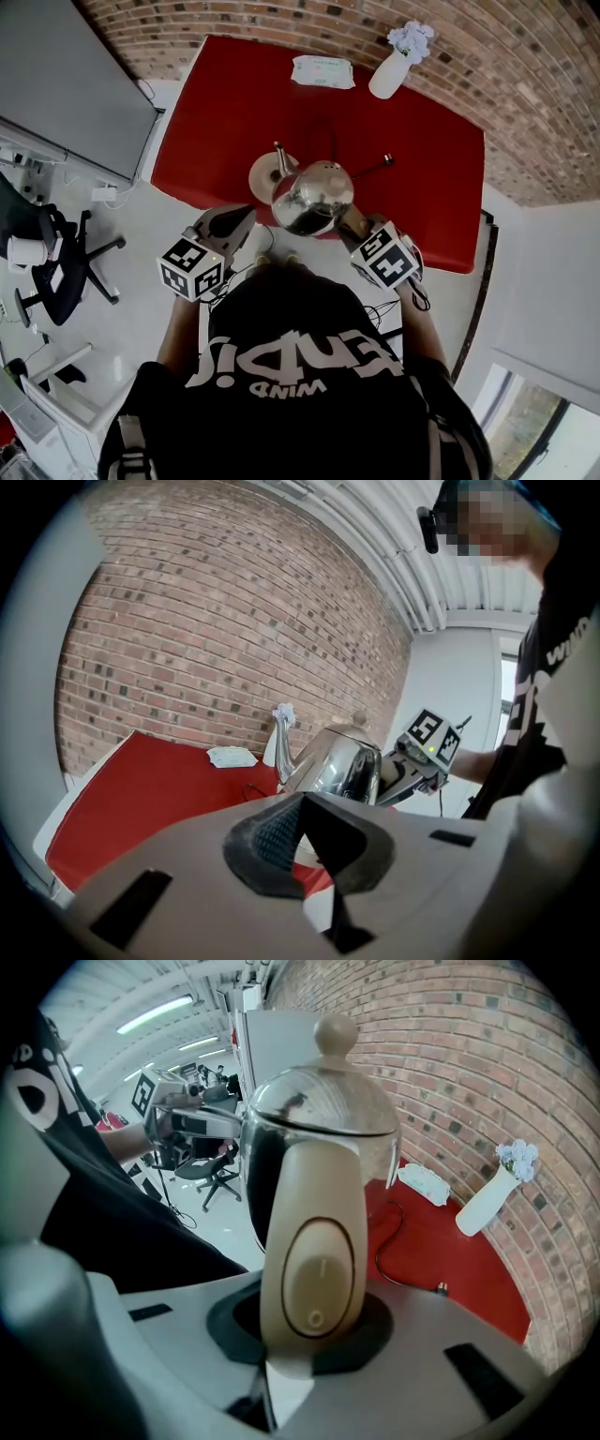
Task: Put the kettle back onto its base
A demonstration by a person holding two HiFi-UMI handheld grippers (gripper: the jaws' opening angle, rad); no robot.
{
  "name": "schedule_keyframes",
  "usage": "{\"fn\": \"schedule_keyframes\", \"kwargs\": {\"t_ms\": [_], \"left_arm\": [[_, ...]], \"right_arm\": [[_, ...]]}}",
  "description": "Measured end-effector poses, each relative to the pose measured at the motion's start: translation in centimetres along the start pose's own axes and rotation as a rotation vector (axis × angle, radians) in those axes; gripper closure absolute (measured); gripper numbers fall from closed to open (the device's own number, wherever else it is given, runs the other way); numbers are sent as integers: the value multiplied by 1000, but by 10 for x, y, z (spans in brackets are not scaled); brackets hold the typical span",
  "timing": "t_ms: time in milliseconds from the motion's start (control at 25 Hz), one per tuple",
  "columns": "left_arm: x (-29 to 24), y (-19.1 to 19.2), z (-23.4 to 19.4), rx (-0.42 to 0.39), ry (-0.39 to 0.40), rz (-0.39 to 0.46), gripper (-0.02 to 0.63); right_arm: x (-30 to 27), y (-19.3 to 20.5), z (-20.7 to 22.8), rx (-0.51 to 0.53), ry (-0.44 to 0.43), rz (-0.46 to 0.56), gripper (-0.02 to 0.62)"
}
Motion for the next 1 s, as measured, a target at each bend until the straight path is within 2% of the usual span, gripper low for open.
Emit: {"fn": "schedule_keyframes", "kwargs": {"t_ms": [360, 1000], "left_arm": [[-11, 5, 7, 15, -1, -4, 600], [-14, 8, 16, 14, 11, -16, 600]], "right_arm": [[3, -5, 19, 20, 16, 4, 528], [-10, -81, 40, 76, 27, 79, 528]]}}
Point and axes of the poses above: the fingertips, and each gripper's own axes: x backward along the fingers, z to its right, y out of its underside, the point moved 1 cm from there along x, backward along the fingers, and after that the axes turned 15 degrees about -x, right-handed, at the moved point
